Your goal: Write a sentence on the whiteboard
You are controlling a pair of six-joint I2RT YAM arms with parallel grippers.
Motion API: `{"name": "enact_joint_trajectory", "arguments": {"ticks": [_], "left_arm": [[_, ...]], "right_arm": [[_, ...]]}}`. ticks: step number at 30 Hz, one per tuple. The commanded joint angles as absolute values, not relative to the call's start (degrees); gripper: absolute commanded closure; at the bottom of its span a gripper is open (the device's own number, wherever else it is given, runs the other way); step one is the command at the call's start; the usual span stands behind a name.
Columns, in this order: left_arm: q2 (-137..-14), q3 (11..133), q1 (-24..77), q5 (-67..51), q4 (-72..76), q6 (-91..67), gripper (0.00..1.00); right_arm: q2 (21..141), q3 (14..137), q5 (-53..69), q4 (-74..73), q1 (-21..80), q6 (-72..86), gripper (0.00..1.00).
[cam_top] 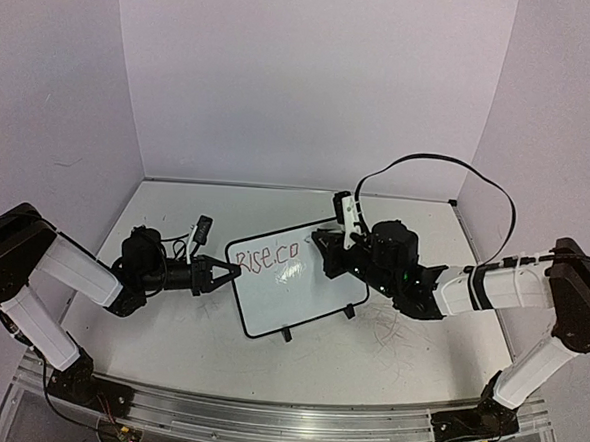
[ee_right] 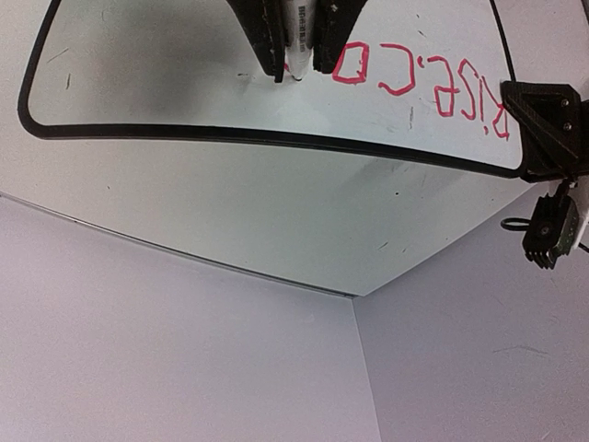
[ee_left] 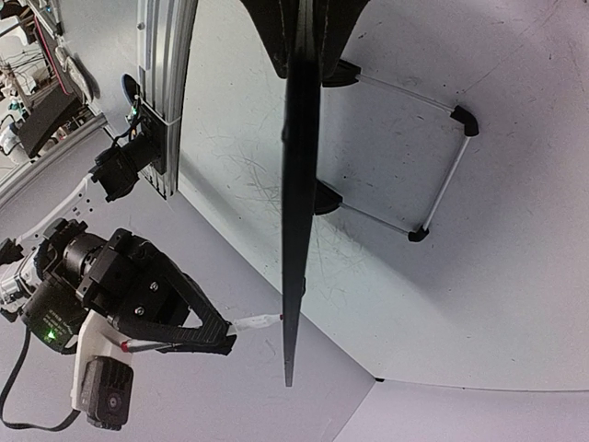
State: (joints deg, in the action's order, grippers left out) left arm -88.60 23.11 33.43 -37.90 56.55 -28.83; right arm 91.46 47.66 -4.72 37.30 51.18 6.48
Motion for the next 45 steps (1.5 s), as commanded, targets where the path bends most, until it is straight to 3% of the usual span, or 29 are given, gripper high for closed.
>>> {"name": "enact_joint_trajectory", "arguments": {"ticks": [1,22,45], "left_arm": [[-89.3,23.2,33.5,-38.6,56.6,-28.3,1.0],[-89.2,23.3,33.5,-38.5,56.6,-28.3,1.0],[-89.3,23.2,33.5,-38.7,56.5,-28.2,1.0]], "right_arm": [[93.1,50.0,-3.3,38.7,51.2,7.1,1.0],[91.8,44.6,-4.8,38.1,52.0,10.0,1.0],[91.7,49.1,-9.2,38.0,50.9,8.0,1.0]]}}
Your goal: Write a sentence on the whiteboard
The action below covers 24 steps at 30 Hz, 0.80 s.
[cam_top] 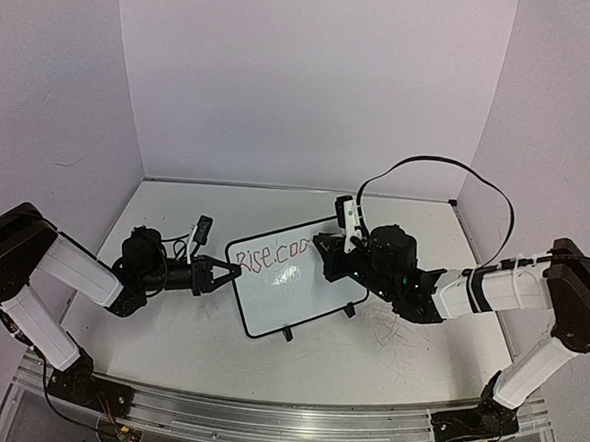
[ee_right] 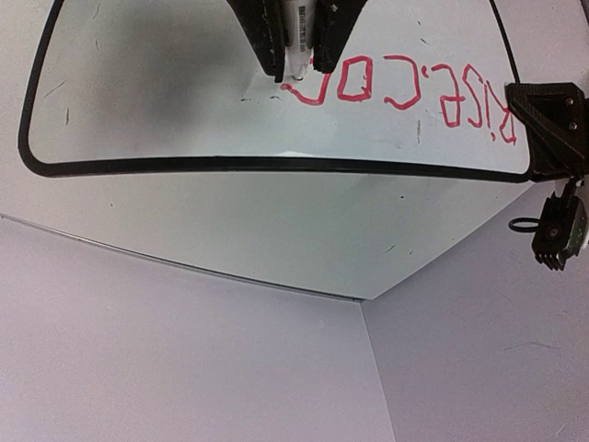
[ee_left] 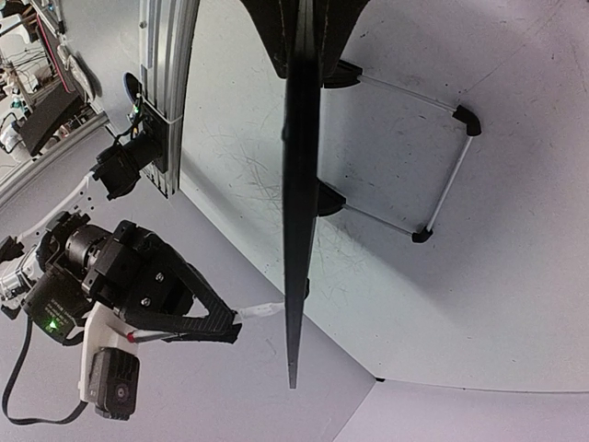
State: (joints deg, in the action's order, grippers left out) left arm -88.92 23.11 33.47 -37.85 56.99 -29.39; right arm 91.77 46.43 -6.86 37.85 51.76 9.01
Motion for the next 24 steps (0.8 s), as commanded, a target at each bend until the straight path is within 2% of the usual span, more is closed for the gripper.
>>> {"name": "enact_joint_trajectory", "arguments": {"ticks": [1,24], "left_arm": [[-89.3,23.2,33.5,-38.7,56.6,-28.2,1.0],[-89.6,23.5,33.5,-38.7,56.6,-28.2,1.0]], "right_arm": [[91.8,49.2,-9.0,38.1,50.8,7.9,1.0],[91.9,43.8,-5.8,36.9,51.5,12.4,1.0]]}}
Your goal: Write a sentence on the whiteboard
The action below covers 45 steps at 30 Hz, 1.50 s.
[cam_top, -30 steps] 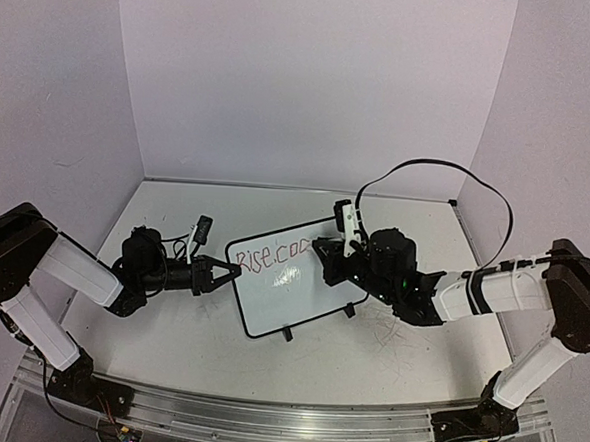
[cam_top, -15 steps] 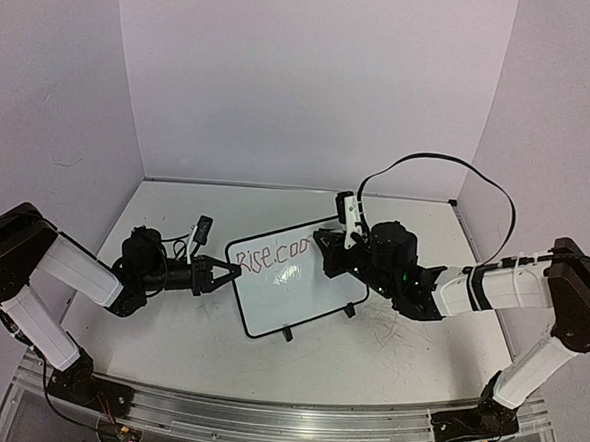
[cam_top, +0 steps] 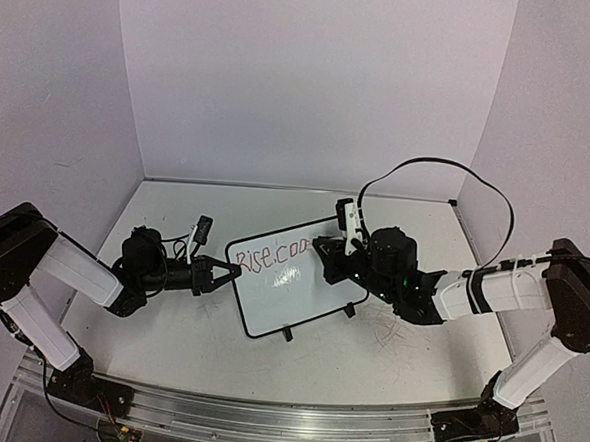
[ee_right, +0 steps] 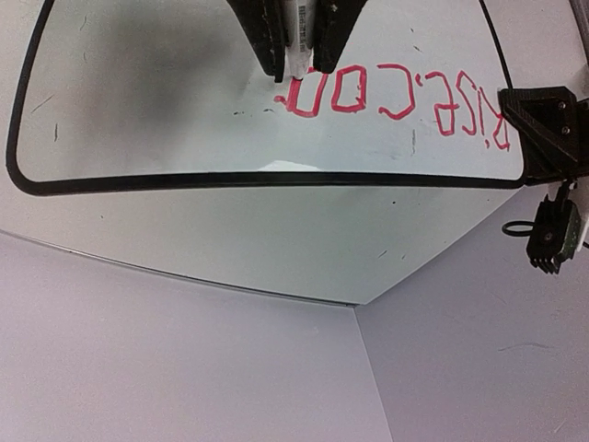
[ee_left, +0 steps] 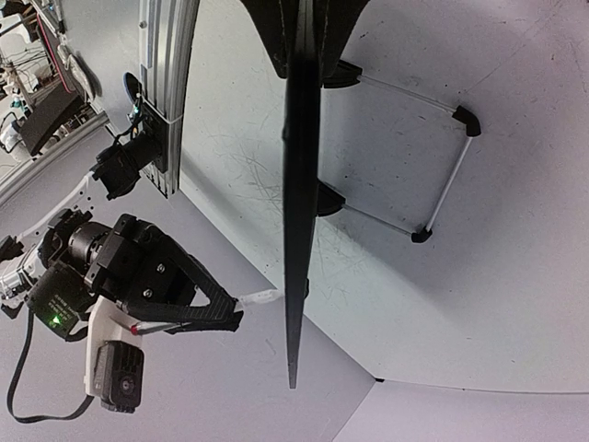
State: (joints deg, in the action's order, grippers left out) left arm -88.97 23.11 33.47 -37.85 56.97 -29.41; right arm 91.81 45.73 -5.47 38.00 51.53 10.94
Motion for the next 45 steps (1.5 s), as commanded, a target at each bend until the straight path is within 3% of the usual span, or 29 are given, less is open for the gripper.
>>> {"name": "enact_joint_trajectory", "arguments": {"ticks": [1,9,16,24,45], "left_arm": [[-89.6,23.4,33.5,-38.7,56.6,-28.2,1.0],[-89.4,23.2,33.5,-38.6,56.6,-28.2,1.0],[-89.3,23.0,33.5,-38.6,56.3,-28.4,1.0],[-89.5,23.5,33.5,-39.0,56.1,-28.7,1.0],[-89.7,24.0,33.5,-38.9,55.1,-28.7,1.0]], "right_arm": [[91.9,43.4,-5.8,36.9,51.6,12.6,1.0],[89.1,41.2,-7.6,35.5,51.7,12.6,1.0],[76.7,43.8,-3.1,34.4,51.2,5.9,1.0],[84.3,46.9,3.6,37.5,51.1,2.8,1.0],[86.2,43.9,-1.0,36.9,51.2,3.4,1.0]]}}
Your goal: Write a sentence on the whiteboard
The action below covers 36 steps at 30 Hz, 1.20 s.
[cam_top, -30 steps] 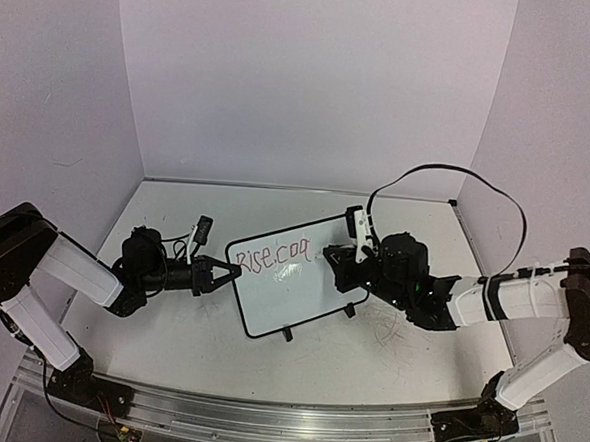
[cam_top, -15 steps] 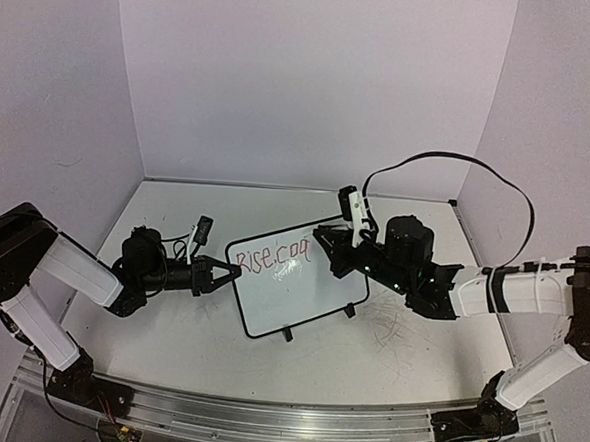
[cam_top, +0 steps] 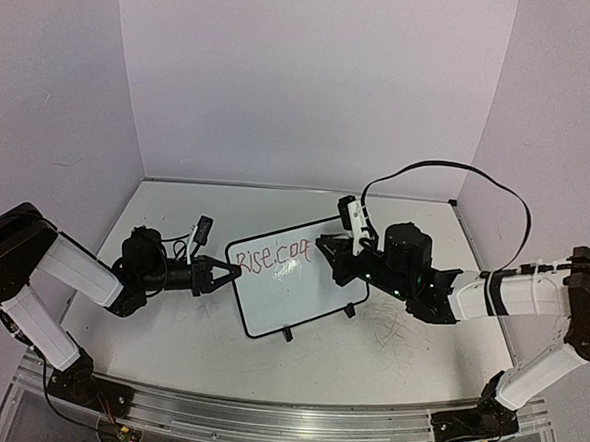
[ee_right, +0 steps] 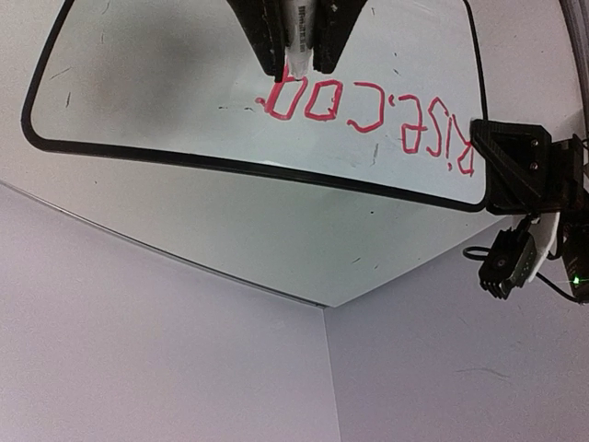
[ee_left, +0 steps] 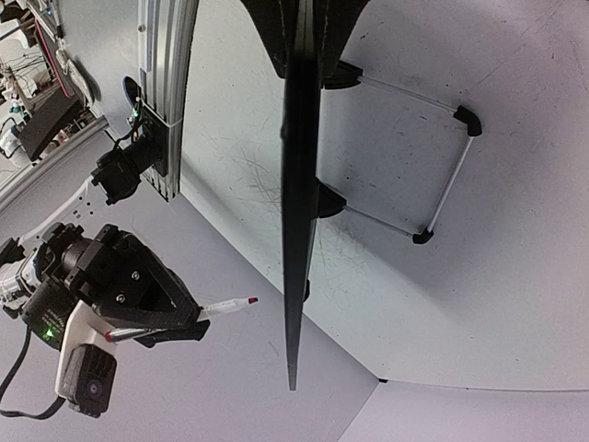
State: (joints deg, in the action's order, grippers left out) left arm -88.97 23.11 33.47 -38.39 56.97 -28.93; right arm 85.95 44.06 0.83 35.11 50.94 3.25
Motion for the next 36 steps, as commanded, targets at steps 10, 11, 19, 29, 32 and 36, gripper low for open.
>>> {"name": "enact_joint_trajectory", "arguments": {"ticks": [10,11,19,29,32,36], "left_arm": [[-89.6,24.0,33.5,-38.7,54.9,-28.7,1.0],[-89.6,24.0,33.5,-38.6,54.8,-28.7,1.0],[-89.5,24.0,33.5,-38.5,54.7,-28.6,1.0],[-89.2,23.9,33.5,-38.4,54.5,-28.5,1.0],[-89.1,23.9,33.5,-38.3,54.5,-28.5,1.0],[-89.4,23.9,33.5,-38.4,54.5,-28.5,1.0]], "right_arm": [[87.2,44.6,-0.5,36.4,51.2,3.8,1.0],[87.2,44.5,-0.5,36.4,51.2,3.8,1.0],[86.5,44.3,-0.4,36.4,51.2,3.6,1.0],[85.9,43.7,-2.0,37.0,51.2,4.2,1.0],[84.8,42.5,-5.1,38.4,51.2,5.2,1.0],[84.6,42.6,-7.1,38.6,51.2,6.5,1.0]]}}
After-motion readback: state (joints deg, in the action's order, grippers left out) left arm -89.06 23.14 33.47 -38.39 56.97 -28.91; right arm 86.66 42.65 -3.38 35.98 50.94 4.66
